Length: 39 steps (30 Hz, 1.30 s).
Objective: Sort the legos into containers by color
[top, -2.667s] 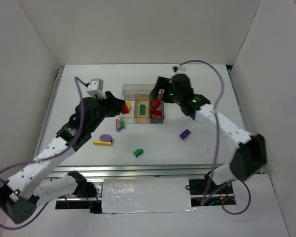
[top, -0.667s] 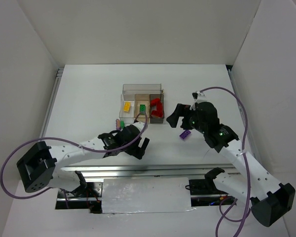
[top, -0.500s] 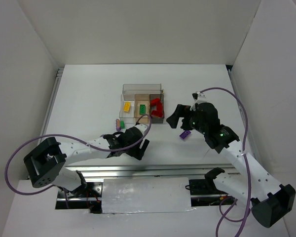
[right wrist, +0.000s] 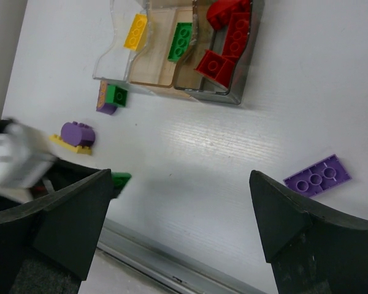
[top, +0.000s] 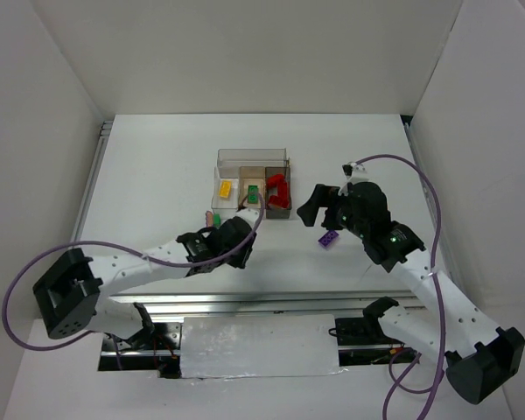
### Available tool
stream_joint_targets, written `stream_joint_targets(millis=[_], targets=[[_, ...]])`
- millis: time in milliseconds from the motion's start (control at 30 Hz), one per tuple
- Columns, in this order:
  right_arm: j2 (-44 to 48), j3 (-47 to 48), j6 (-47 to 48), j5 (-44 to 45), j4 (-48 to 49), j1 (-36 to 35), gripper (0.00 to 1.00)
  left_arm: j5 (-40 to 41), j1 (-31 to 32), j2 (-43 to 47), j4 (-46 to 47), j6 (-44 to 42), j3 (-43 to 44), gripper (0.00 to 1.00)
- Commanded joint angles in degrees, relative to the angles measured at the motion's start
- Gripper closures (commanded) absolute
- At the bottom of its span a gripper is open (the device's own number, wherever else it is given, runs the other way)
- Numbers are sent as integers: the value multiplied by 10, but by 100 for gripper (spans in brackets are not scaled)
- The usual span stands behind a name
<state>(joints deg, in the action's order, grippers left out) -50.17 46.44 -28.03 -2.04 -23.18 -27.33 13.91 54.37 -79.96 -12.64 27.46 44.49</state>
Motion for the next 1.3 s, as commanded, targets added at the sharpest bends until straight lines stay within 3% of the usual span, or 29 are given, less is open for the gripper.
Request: stream_joint_targets(millis=[0,67,300,500,600,700,733,867,1000,1067,1167,1267], targets=[[-10,3,3,51,17,3,0,119,-3,67,2,17,79,100],[-47,17,-5,62,14,3,0,153,-16,58,2,10,131,95],[-119,38,-33,71,49,9,0,126,-128,-122,28,-36,333,96],[-150,71,-52,77,49,21,0,133,-167,-269,-5,-51,469,83],[-160,84,-53,78,43,30,0,133,-175,-308,-17,-51,491,68],[-172,93,-52,73,45,37,0,110,-184,-324,-13,-44,490,33],[-177,101,-50,74,44,40,0,107,-185,-324,-12,-43,488,20],[-210,126,-47,71,37,67,0,100,-186,-299,6,-39,455,2],[-306,190,-65,109,-2,142,0,94,-185,-243,-24,-24,436,1],[-358,225,-73,147,-41,169,0,72,-182,-174,-28,-15,394,1],[-513,346,-72,194,-109,203,0,49,-170,-81,-52,-5,338,0],[-597,413,-84,221,-149,221,0,47,-146,-7,-105,-11,292,0]])
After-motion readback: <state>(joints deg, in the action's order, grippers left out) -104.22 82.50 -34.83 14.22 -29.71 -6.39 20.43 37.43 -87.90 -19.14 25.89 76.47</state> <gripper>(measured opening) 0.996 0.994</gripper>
